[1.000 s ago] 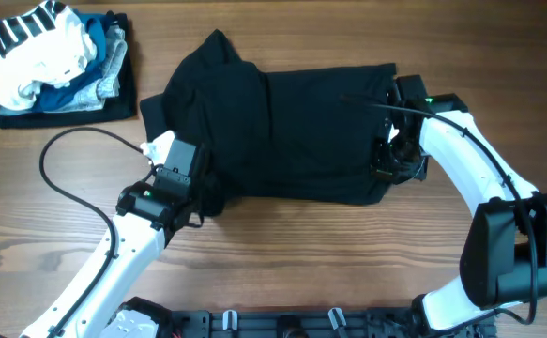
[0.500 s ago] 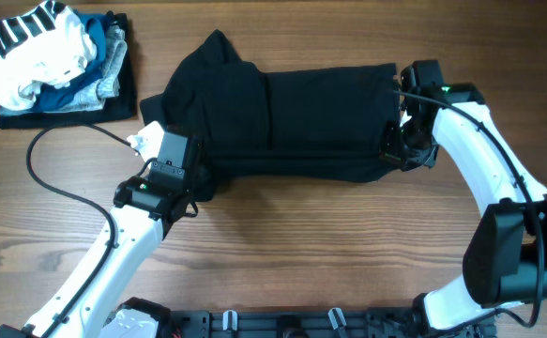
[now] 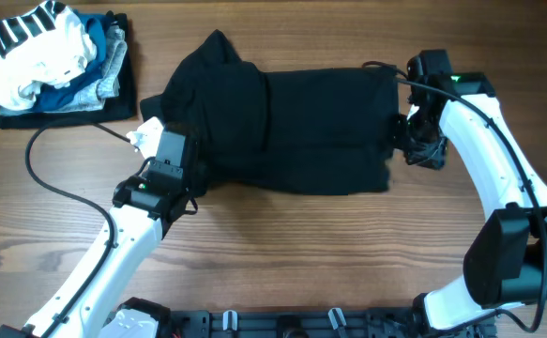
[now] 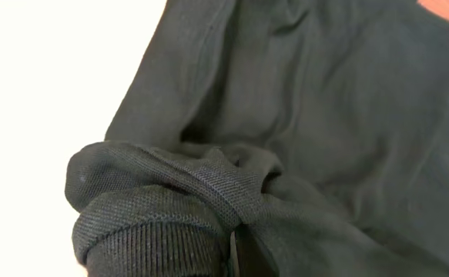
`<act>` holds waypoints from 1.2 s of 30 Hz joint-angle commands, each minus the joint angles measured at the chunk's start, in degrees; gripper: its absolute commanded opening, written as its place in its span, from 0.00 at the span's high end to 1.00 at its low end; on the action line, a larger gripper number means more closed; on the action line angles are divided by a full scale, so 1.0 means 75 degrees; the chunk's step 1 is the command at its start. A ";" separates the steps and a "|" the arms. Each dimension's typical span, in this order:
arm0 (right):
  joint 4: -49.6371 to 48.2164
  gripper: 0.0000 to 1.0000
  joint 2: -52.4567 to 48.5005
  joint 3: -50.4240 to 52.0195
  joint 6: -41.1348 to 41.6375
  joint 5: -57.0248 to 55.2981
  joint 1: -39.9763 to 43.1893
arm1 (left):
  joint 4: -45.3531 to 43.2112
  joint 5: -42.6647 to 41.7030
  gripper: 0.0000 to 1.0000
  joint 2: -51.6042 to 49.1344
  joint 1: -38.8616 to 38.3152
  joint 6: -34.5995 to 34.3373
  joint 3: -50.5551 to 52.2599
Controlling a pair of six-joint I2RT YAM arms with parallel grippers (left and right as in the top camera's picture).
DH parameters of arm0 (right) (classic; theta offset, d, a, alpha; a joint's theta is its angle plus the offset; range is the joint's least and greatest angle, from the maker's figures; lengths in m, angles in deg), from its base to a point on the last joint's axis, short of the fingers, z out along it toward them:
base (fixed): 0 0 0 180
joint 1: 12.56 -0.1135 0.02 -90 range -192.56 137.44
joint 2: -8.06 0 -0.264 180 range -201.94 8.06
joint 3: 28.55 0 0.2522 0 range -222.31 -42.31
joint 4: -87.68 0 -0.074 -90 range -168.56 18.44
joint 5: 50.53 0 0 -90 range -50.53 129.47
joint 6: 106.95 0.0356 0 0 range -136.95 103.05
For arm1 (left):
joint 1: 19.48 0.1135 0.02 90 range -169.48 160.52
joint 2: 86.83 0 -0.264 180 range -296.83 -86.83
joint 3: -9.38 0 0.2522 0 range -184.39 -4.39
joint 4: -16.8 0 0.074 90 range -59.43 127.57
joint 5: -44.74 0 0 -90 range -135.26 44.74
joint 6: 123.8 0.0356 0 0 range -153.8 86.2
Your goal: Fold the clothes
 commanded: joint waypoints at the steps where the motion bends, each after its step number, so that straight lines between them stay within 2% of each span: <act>1: 0.0044 0.05 0.0195 -0.0012 -0.0009 0.0213 0.0032 | 0.0125 0.0184 0.96 -0.0029 0.0064 0.0125 -0.0108; 2: 0.0044 0.21 0.0195 0.0201 0.0000 0.0481 0.0032 | 0.0181 0.0184 0.96 -0.0050 0.0064 0.0125 -0.0108; 4: 0.0003 0.33 0.0195 0.0764 0.0000 0.0810 0.0023 | 0.0219 0.0184 0.96 -0.0105 0.0064 0.0125 -0.0102; 6: -0.0291 0.76 0.0195 0.1722 0.0017 0.1017 0.0015 | 0.0221 0.0184 0.96 -0.0219 0.0064 0.0125 -0.0102; 10: -0.0895 0.78 0.0195 0.2990 0.0140 0.1224 0.0012 | 0.0236 0.0093 0.96 -0.0466 0.0064 0.0125 -0.0102; 12: -0.0947 0.64 0.0195 0.3182 0.0198 0.1227 0.0012 | 0.0236 0.0099 0.96 -0.0481 0.0064 0.0125 -0.0102; 15: -0.1102 0.62 0.0195 0.3185 0.0192 0.1227 0.0012 | 0.0242 0.0099 0.96 -0.0481 0.0064 0.0125 -0.0102; 18: -0.1419 0.55 0.0195 0.3179 0.0192 0.1215 0.0012 | 0.0245 0.0099 0.96 -0.0481 0.0064 0.0125 -0.0102; 21: -0.1792 0.42 0.0195 0.3153 0.0172 0.0912 0.0012 | 0.0248 0.0067 0.96 -0.0481 0.0064 0.0125 -0.0102; 24: -0.2031 0.42 0.0195 0.2882 -0.0006 0.0609 0.0012 | 0.0277 0.0067 0.96 -0.0481 0.0064 0.0125 -0.0102; 27: -0.2241 0.31 0.0195 0.2416 -0.0006 0.0408 0.0012 | 0.0350 -0.0023 0.96 -0.0478 0.0064 0.0122 -0.0102; 32: -0.2646 0.32 0.0195 0.2197 -0.0006 0.0417 0.0012 | 0.0440 -0.0166 0.96 -0.0478 0.0061 0.0122 -0.0102; 33: -0.2573 0.46 0.0195 0.2197 -0.0009 0.0417 0.0012 | 0.0478 -0.0224 0.96 -0.0478 0.0061 0.0122 -0.0102; 34: -0.2442 0.50 0.0195 0.2200 -0.0003 0.0420 0.0012 | 0.0507 -0.0262 0.96 -0.0475 0.0061 0.0122 -0.0102; 36: -0.2209 0.40 0.0195 0.2238 0.0003 0.0460 0.0012 | 0.0545 -0.0277 0.96 -0.0475 0.0061 0.0122 -0.0102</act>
